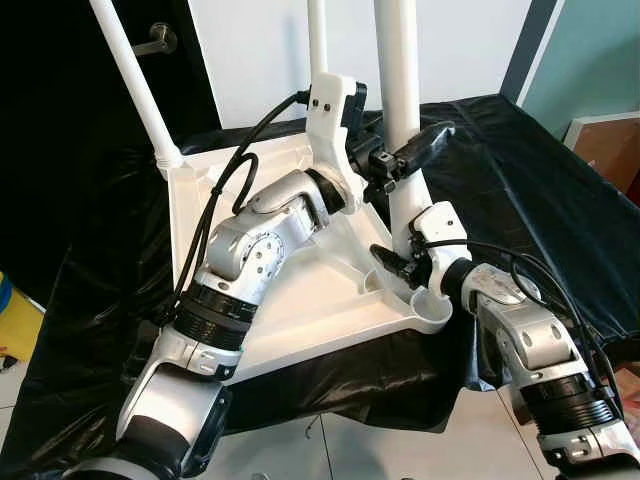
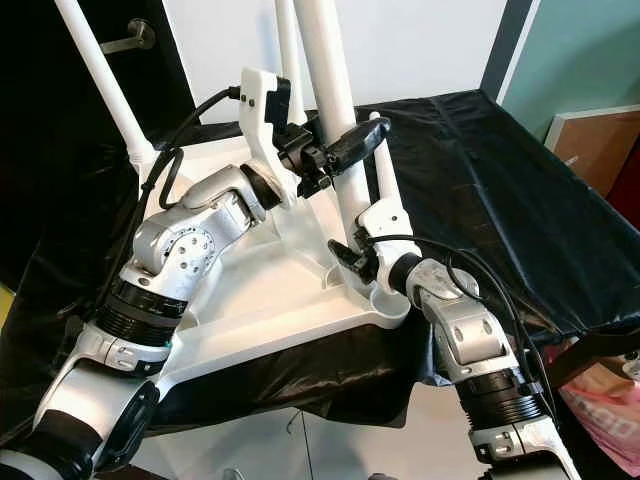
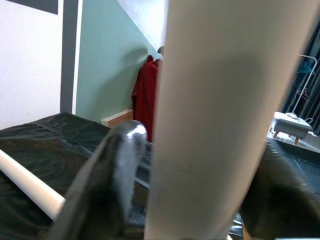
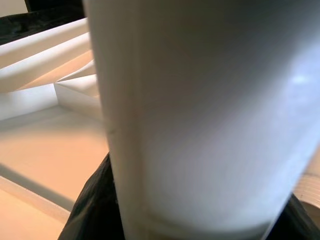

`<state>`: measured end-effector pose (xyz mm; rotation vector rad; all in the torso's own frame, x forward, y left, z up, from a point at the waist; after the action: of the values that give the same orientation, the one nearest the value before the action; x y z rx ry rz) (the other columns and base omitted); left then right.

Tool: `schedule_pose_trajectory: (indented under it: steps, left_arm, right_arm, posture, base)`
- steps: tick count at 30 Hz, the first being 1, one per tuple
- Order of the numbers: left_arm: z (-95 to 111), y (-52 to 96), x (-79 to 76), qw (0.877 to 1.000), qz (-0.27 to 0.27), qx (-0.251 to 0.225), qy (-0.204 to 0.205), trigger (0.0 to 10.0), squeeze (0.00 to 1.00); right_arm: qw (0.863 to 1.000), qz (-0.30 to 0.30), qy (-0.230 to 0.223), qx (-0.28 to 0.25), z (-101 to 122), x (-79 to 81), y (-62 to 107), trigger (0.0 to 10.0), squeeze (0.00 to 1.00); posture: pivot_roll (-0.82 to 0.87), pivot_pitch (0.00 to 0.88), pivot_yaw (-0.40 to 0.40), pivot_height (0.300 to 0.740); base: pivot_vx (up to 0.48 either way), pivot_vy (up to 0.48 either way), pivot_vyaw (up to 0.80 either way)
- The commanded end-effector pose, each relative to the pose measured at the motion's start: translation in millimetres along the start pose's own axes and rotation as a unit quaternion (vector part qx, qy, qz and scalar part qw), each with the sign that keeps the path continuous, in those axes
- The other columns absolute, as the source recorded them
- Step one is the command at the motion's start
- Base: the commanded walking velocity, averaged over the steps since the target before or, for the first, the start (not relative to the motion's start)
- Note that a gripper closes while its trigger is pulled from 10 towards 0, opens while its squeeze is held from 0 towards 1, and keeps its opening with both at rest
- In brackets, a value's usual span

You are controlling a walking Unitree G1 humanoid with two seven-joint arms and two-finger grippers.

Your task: Building children table

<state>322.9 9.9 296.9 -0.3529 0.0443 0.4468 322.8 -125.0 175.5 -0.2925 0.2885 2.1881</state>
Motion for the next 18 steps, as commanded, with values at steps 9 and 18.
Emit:
schedule_pose_trajectory:
  steps: [9,18]
  left_arm:
    - [-1.7,0.7,-19.9,0.979,-0.191,0.035,-0.056,0.0,0.0]
    - [12.3,-11.8,-12.0,0.988,-0.101,0.037,-0.112,10.0,0.0]
  right_arm:
    - [1.0,-0.022,-0.003,-0.01,3.8,-5.7,-4.2,10.0,0.0]
    - [0.997,-0.066,-0.032,-0.039,11.7,-18.5,-3.5,10.0,1.0]
  posture:
    - [-0.2,0.0,0.035,0.74]
    - [-0.2,0.0,0.04,0.74]
  base:
    - [0.0,0.0,0.0]
    - [0.0,0.0,0.0]
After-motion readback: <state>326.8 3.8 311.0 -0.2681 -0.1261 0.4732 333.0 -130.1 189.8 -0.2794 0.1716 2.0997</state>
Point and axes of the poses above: a point about 5 cm out from each wrist's last joint towards the gripper, its own y axis pointing back from the gripper into the wrist, its own z axis along the axis of the wrist's last joint, x = y × z, the point moved 1 cm from there along -y, pointing out of the wrist towards the gripper, and after that the axes turned 2 degrees about y, right-handed, at the moved point
